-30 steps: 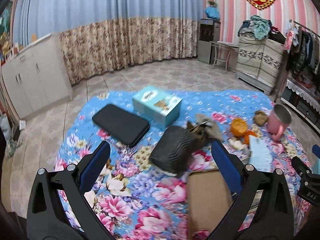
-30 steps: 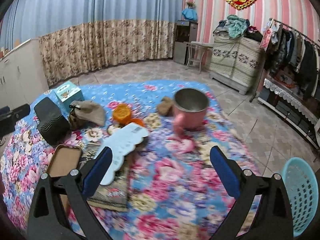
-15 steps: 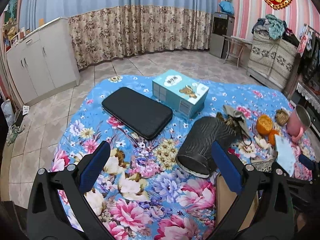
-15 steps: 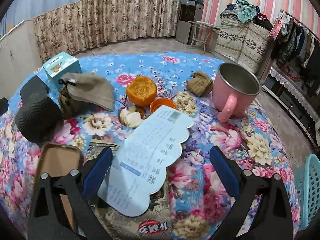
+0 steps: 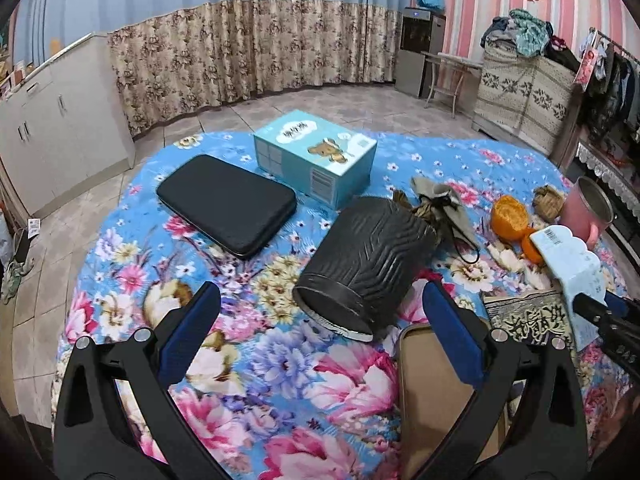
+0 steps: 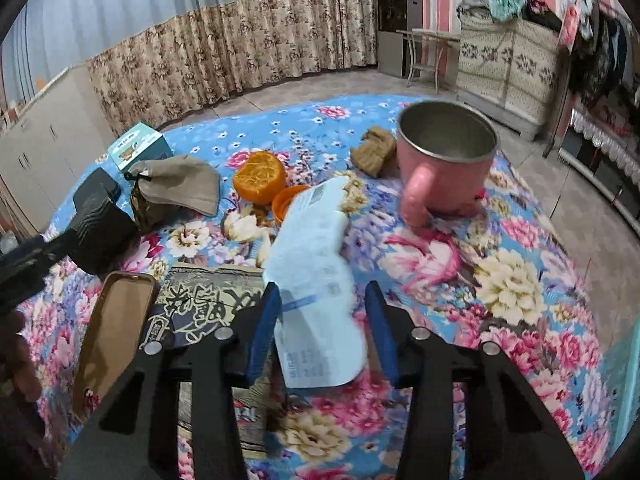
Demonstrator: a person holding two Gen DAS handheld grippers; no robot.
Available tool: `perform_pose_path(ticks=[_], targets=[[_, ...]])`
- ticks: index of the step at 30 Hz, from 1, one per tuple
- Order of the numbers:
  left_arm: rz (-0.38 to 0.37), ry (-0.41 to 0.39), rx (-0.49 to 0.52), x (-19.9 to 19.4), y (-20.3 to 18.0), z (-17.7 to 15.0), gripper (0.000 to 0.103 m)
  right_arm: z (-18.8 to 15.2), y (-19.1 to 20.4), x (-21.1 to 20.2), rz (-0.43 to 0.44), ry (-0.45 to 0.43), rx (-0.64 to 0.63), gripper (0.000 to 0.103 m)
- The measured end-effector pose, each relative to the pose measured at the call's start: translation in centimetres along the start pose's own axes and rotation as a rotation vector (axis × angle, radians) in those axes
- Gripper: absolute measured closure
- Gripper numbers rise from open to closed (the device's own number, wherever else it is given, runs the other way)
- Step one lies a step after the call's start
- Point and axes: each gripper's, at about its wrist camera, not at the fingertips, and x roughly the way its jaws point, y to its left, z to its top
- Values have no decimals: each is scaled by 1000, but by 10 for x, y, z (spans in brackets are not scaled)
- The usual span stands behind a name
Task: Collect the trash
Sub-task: 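Grasp the paper receipt with the right tool while the left tool approaches the black cylinder, then grasp the black ribbed cylinder by its rim with the left tool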
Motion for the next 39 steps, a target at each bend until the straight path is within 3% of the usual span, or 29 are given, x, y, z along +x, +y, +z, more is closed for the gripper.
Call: perform_pose_path(ticks=[3,5,8,10,15,23,27,29,32,39], targets=[[3,8,14,11,-6,0,5,-1,-7,5,21,13,26,55],[2,16,19,18,-8,0,5,-1,-10,5,-2,8,35,34],[-8,19,12,27,-8,1,6,0,-11,3,-17,-2,25,31],[-16,19,11,30,-9,0,7,0,-7,2,-33,-13,19,24],[-46,-26,44,20,-15,2,32,1,2,-4,-69,-49,-18,18],[-15,-66,75,6,-23,-1,33,4,8,5,-79,-37,-56,18],[-10,-92,80,-6,-23,-1,34,5,-5,10,54,-5,40,19],[-9,-94,80,-8,-21,0,35,3,-3,12,51,-3,26,36],[-8,-88,74,-8,-19,1,35,3,3,15,54,5,-6,50],[-3,-88,69,-14,-15,3,35,1,7,0,7,-59,-46,50]])
